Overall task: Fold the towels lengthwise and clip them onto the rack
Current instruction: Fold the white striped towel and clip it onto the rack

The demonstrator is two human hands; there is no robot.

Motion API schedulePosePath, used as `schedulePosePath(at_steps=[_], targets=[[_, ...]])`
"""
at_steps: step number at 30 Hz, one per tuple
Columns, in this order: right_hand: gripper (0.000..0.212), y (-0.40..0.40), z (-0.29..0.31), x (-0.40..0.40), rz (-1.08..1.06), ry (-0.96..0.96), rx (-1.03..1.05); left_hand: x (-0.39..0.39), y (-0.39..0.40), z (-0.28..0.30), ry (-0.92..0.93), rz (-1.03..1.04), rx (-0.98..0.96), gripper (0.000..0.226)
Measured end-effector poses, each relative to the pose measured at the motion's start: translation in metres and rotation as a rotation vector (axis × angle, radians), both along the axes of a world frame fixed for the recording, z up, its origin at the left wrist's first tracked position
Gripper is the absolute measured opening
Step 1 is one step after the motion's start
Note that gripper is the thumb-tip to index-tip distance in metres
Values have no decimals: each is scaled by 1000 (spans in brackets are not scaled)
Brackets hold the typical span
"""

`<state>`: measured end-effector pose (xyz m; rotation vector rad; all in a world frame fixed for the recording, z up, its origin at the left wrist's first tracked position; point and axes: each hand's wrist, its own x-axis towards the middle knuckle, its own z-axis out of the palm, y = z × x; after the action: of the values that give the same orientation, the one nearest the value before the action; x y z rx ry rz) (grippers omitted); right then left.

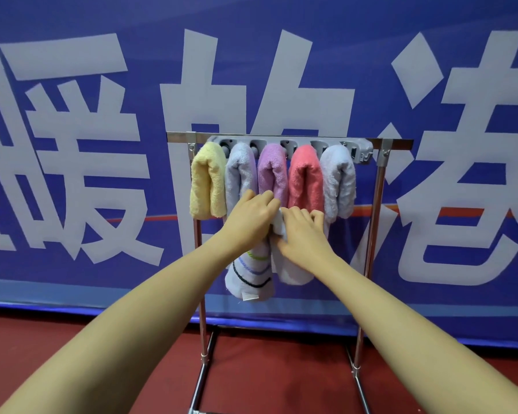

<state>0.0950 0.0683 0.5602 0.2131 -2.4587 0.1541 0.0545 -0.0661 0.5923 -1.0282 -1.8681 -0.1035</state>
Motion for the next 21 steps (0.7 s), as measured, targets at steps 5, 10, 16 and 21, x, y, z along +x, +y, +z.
schedulePosePath(at_steps=[5, 10, 16, 21], targets=[[19, 6, 0, 0, -100, 183, 203, 2, 0, -3, 61, -8, -27, 17], [9, 10, 9, 0, -111, 348, 274, 5, 6, -3, 44, 24, 48, 12], [23, 22, 25, -1, -113, 465, 244, 5, 16, -19, -225, 305, 146, 25], [20, 48, 35, 3, -185, 482, 171, 16, 32, -2, -430, 270, 219, 14]])
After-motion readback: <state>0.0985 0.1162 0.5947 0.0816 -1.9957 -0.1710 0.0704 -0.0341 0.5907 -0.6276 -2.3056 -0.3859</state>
